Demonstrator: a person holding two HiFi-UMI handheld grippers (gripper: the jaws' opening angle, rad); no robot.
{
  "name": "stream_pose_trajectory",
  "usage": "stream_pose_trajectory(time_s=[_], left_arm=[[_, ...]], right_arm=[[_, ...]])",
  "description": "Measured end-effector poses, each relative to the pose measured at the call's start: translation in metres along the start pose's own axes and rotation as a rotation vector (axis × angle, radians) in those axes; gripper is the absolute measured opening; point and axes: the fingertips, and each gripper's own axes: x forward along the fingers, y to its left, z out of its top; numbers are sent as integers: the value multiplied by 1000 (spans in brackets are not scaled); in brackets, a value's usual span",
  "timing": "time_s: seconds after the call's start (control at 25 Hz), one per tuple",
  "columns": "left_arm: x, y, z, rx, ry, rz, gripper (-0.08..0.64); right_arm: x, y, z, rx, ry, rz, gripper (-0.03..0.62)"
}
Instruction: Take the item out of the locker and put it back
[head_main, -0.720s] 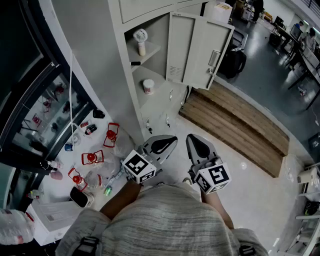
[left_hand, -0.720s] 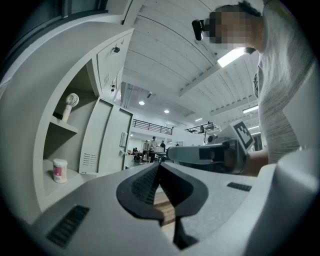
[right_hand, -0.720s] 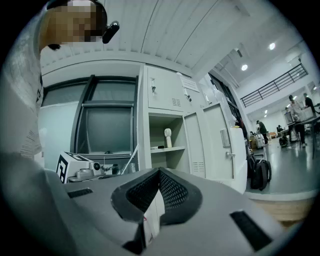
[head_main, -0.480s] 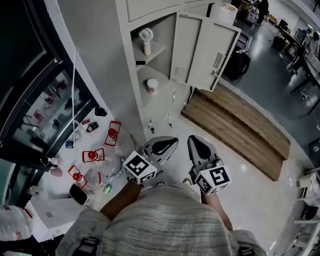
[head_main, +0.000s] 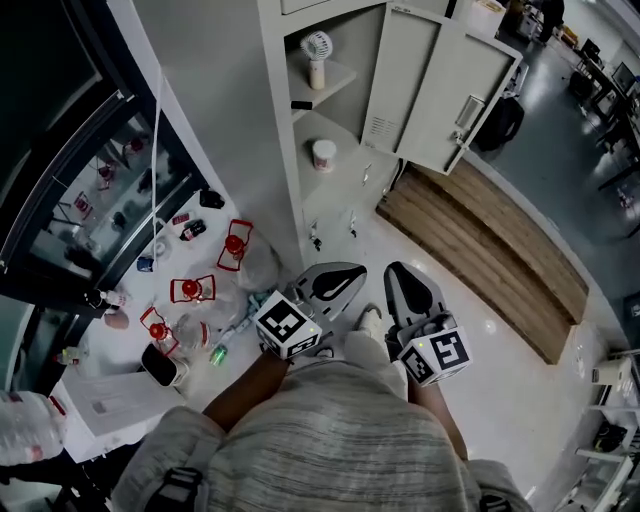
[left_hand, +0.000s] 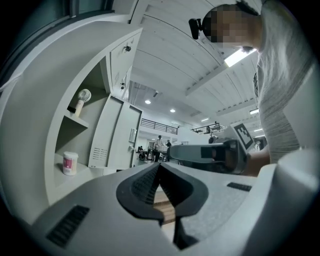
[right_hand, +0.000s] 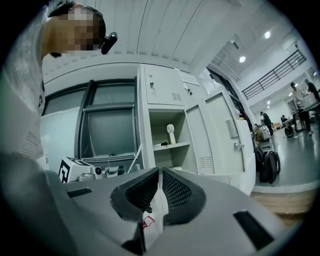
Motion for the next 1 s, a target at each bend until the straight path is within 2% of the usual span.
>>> stream_pose_trajectory(time_s=[0.32,0.56,0.8,1.0], left_arm=[[24,52,-5,-11,17,99,8],[65,97,-3,-12,9,157,8],[95,140,-2,-18,19,245,8],[100,168,-10,-32,36,355,8]], right_arm=[[49,-39,-9,20,42,63,28],[95,-76,0,-6,61,175,34],[139,-108,0,-25,127,334,113],[170,-121,-15,-49,195,470,178]])
